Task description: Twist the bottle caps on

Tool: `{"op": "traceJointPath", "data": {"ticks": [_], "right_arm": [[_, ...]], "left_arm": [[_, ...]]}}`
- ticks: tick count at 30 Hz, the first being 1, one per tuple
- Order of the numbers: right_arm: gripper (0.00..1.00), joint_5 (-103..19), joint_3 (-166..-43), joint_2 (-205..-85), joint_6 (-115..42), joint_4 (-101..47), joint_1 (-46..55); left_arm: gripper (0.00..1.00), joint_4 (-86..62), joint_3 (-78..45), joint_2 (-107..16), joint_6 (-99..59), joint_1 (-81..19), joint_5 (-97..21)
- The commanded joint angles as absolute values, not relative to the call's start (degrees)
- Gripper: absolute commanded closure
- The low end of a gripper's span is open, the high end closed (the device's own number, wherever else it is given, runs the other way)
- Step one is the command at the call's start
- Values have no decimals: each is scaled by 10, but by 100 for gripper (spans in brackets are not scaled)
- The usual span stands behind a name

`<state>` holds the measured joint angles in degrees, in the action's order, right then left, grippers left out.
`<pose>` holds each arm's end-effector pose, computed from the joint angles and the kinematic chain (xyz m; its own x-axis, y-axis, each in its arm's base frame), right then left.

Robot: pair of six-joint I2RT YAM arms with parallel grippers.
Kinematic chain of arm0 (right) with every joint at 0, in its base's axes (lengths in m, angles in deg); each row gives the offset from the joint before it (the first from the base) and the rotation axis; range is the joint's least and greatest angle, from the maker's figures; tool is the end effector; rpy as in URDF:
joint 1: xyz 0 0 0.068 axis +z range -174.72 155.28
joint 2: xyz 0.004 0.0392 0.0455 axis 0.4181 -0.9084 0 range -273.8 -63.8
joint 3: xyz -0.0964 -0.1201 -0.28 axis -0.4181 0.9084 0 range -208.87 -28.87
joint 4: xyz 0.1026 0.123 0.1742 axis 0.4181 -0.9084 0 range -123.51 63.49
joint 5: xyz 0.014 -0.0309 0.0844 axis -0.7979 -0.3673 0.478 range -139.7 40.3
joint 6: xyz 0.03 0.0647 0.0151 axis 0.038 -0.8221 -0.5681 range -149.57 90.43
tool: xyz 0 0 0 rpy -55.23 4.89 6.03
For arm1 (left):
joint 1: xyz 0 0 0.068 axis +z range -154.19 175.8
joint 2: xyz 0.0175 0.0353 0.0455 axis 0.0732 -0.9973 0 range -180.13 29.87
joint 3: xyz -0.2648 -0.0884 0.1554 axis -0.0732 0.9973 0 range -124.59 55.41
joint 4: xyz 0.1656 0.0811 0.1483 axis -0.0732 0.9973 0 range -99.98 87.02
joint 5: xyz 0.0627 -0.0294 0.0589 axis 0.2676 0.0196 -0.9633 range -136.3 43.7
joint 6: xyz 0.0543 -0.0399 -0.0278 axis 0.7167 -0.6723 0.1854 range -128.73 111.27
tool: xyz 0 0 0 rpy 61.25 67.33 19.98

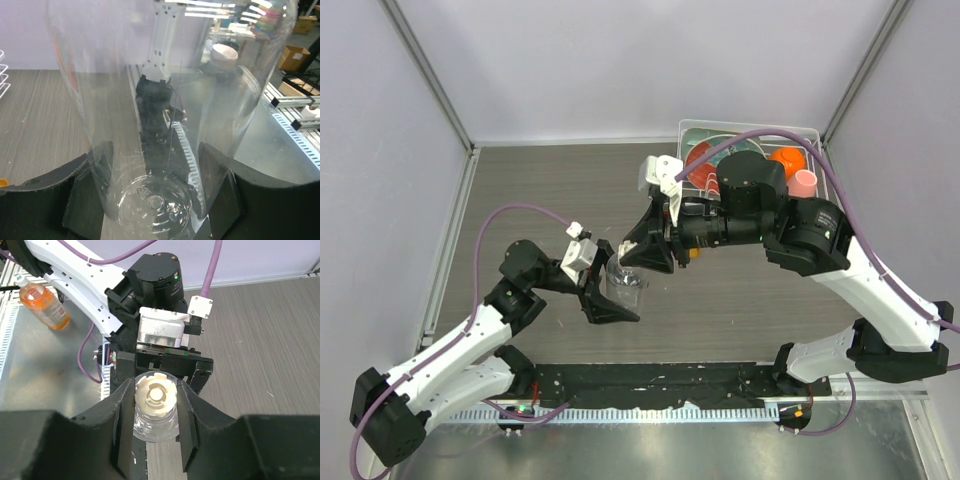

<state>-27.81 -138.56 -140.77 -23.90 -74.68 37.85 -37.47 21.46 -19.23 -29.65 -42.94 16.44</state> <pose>0.0843 0.2115 0.5514 -0.0245 -0.2460 -0.9690 -0.9964 0.0848 0.0036 0.0767 -0.1306 0.3720 -0.1885 -0.0585 -0.9803 0.9599 -0.2217 -0.1713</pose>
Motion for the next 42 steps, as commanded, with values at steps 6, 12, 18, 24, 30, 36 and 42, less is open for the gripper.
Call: {"op": "traceJointPath", "data": {"ticks": [6, 12, 18, 24, 30, 36, 42], "right_arm": [[99, -354, -1350, -1416, -282, -769, 377], [99, -431, -1333, -1435, -323, -764, 377], [99, -494, -1320, -1453, -382, -737, 377], [99, -551, -1298, -1459, -445, -702, 376], [99, -630, -1283, -1466, -480, -696, 383], [99, -699, -1305, -1504, -518, -700, 408], [99, -775, -1379, -1567, -557, -761, 430]], "left_arm": [[100, -382, 180, -191, -231, -417, -11], [100, -391, 190, -191, -185, -418, -134], [100, -400, 204, -182, -169, -418, -181], [100, -414, 218, -175, -149, -418, -241], [100, -397, 225, -179, -116, -418, -313], [100, -390, 246, -177, -90, -418, -355], [100, -395, 257, -177, -90, -418, -349]]}}
